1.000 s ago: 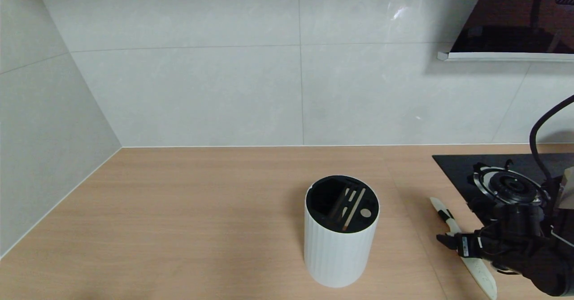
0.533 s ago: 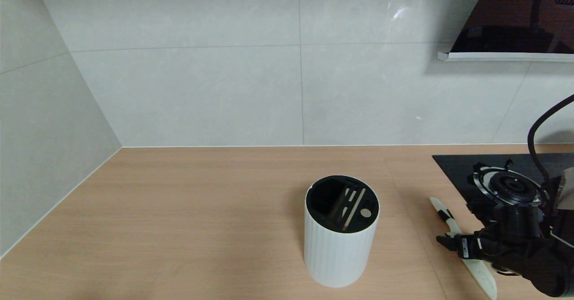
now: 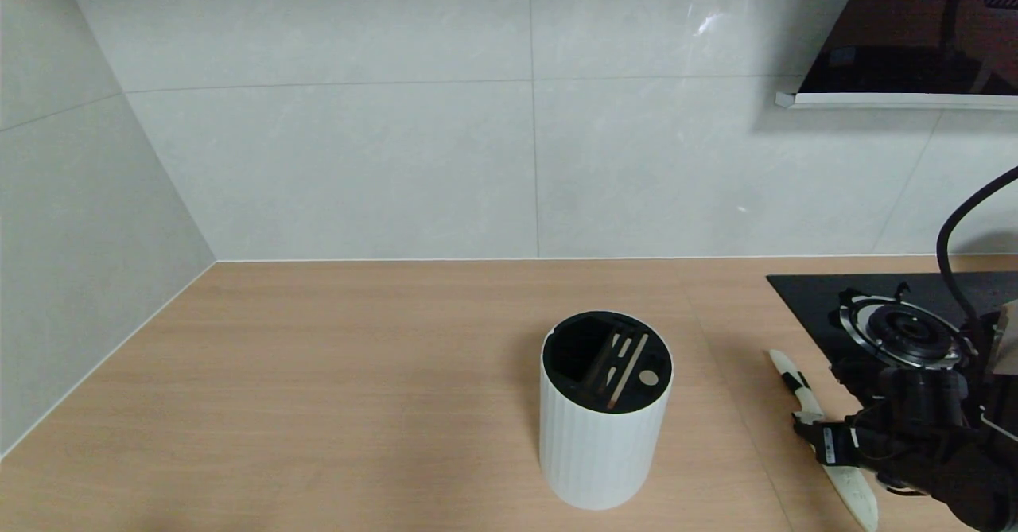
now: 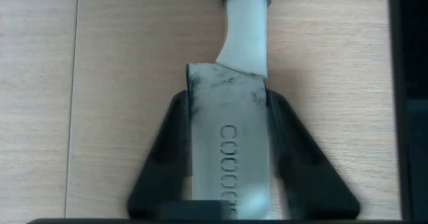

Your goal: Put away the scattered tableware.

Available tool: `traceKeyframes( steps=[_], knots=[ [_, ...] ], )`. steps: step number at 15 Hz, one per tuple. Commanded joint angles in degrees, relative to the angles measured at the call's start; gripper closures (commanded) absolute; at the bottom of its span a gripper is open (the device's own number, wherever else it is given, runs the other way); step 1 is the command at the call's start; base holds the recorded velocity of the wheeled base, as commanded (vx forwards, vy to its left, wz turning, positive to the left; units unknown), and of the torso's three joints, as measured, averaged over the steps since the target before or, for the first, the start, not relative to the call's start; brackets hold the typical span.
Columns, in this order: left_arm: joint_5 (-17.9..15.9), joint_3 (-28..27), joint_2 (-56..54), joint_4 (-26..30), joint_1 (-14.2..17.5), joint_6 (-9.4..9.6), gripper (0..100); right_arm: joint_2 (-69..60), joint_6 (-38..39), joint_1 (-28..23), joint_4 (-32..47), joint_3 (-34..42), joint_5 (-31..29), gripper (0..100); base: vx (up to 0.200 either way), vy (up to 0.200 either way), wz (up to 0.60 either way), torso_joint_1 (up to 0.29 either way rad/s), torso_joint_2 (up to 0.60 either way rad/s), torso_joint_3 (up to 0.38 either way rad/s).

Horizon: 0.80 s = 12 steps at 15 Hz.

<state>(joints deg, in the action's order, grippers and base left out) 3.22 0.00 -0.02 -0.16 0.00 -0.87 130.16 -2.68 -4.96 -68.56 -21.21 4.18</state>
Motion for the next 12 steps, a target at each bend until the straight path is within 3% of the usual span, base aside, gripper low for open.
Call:
traceKeyframes(
  steps=[1,6,12],
  knots=[
    [0.03,0.00,0.02,-0.02,0.00,-0.01,0,-0.26,-0.04,-0.05,0.09,0.12,0.04,100,0.000,0.000,0.00,0.000,0.00,0.000],
    [0.03,0.00,0.02,-0.02,0.00,-0.01,0,-3.95,0.05,-0.05,0.09,0.29,0.04,100,0.000,0.000,0.00,0.000,0.00,0.000],
    [0.03,0.00,0.02,-0.02,0.00,0.51,0,-24.51,0.13,3.03,1.59,1.00,-1.98,100,0.000,0.000,0.00,0.000,0.00,0.000]
  ],
)
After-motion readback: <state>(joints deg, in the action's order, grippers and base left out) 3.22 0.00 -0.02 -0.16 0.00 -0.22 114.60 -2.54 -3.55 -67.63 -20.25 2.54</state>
